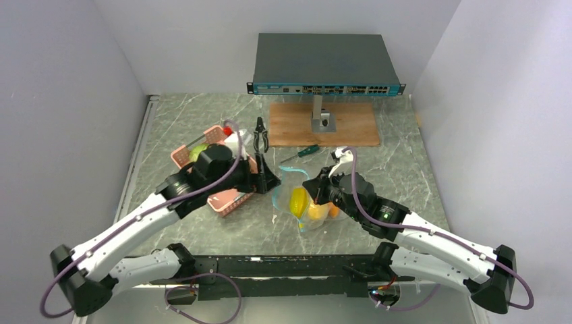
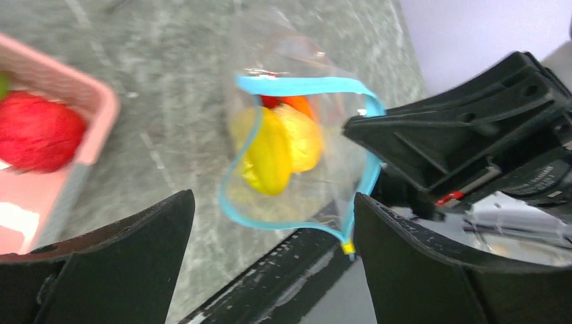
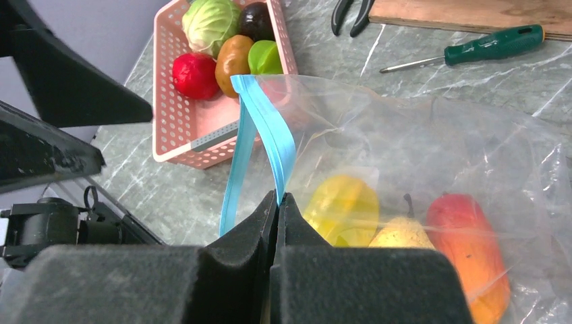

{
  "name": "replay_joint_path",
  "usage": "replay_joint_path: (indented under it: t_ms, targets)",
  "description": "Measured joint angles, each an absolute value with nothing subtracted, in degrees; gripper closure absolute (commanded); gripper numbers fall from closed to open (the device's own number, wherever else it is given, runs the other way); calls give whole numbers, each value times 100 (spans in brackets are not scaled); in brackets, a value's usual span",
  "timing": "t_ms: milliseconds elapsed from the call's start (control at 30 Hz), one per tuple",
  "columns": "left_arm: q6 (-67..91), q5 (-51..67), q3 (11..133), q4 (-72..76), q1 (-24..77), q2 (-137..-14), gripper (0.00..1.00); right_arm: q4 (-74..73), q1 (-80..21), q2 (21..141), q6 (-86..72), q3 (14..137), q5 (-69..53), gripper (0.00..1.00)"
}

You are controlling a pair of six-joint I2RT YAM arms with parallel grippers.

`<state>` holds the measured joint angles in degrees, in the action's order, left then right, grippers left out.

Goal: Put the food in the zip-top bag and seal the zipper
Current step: Pick up the fake fruit from the bin.

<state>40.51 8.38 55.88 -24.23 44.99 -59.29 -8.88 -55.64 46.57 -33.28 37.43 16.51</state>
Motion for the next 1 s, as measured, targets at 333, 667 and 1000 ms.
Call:
replay_joint_path:
  t_ms: [333, 667, 1000]
  targets:
    - [4355, -1699, 4759, -4084, 4491, -4195, 0, -899, -5564, 4641, -3332, 3741, 1662, 100]
    - [4737, -2582, 4595, -4565, 4423, -4268, 0, -945, -5564, 4604, -3363, 3743, 1752, 100]
    - [4543, -1920, 4495, -4204, 3065, -4810, 0, -1452, -5566, 3787, -3304, 3730, 2517, 100]
